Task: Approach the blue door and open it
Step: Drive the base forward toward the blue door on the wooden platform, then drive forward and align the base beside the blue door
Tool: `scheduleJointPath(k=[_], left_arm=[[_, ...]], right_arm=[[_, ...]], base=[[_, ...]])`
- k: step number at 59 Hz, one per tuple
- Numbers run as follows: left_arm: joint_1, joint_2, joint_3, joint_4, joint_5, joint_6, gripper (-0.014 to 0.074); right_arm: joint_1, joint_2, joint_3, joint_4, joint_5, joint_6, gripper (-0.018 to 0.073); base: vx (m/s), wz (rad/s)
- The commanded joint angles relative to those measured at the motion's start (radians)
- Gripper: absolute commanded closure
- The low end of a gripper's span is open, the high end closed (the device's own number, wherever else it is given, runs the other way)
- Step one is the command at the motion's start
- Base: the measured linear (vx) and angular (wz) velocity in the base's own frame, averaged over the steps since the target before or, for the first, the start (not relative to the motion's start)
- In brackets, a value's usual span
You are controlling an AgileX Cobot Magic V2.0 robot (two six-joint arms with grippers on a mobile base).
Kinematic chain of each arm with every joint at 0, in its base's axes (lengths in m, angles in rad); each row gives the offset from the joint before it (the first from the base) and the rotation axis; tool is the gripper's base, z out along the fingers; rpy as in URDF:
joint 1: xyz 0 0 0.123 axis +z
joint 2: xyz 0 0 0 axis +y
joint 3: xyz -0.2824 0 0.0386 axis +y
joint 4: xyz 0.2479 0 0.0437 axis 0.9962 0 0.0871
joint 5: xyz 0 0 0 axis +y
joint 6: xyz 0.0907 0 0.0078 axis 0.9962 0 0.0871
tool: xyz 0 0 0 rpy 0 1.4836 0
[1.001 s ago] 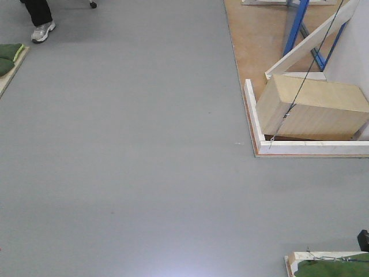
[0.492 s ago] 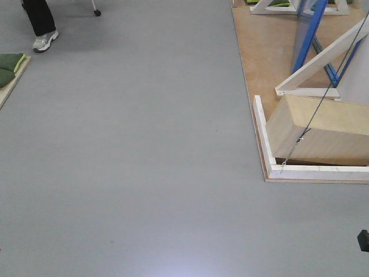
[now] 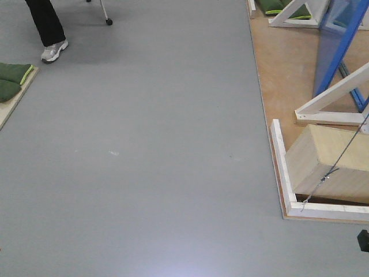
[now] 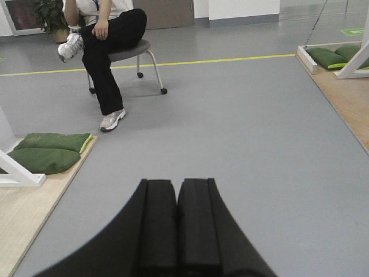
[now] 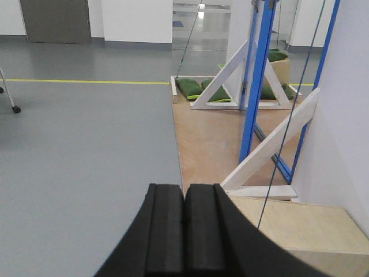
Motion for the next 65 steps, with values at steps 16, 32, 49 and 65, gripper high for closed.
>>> scheduleJointPath(k=[16, 32, 49, 65], left_arm=[[-0.008, -0.018, 0.006, -0.008, -0.085, -0.003, 0.0526], [-0.008, -0.018, 0.006, -0.008, -0.085, -0.003, 0.0526], [-0.008, -0.018, 0.006, -0.008, -0.086, -0.003, 0.0526], [-0.005, -0.018, 0.006, -0.008, -0.086, -0.003, 0.0526]], right_arm=[[0.002, -0.02, 0.02, -0.008, -0.081, -0.011, 0.0557], [0.002, -0.019, 0.02, -0.008, -0.081, -0.011, 0.0557], [0.002, -0.019, 0.02, -0.008, -0.081, -0.011, 0.0557], [0.002, -0.019, 0.02, -0.008, -0.076, -0.011, 0.0557]], base=[[0.38, 0.02], [0.38, -0.05], [0.38, -0.1], [0.38, -0.09]])
